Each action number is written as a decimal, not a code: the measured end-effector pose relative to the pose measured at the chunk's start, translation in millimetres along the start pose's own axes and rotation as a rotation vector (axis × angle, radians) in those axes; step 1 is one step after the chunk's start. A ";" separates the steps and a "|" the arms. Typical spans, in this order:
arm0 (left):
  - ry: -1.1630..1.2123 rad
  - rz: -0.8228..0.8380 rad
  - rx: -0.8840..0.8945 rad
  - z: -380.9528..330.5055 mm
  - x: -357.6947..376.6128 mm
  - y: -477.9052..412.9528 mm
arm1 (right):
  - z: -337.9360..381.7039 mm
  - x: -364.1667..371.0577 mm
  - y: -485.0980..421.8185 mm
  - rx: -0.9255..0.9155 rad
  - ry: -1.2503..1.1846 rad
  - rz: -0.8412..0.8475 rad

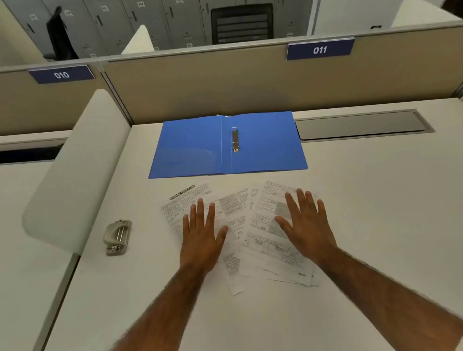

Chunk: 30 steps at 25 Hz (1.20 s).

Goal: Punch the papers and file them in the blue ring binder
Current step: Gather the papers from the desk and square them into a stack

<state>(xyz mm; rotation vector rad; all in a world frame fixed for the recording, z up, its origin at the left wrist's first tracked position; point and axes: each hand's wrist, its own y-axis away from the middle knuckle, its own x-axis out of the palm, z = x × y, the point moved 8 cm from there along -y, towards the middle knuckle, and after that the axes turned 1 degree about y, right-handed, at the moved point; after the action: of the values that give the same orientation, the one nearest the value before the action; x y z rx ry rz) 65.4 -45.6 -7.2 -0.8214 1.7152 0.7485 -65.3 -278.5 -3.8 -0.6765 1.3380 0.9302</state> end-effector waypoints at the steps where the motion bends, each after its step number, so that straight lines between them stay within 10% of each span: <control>1: -0.008 0.019 -0.001 -1.2 5.4 4.9 | -0.6 6.1 5.1 0.011 0.011 0.030; 22: -0.056 0.087 0.079 -10.7 49.6 11.8 | -2.9 67.5 25.6 -0.035 0.032 0.149; 30: -0.063 0.169 0.378 -64.5 72.2 6.0 | -23.2 44.8 10.4 0.032 -0.074 0.066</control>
<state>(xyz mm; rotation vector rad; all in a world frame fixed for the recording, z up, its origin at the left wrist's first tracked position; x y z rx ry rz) 10.2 -106.0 -59.3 -0.3938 1.8102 0.5295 -86.7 -285.5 -50.1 -0.5715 1.3133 0.9760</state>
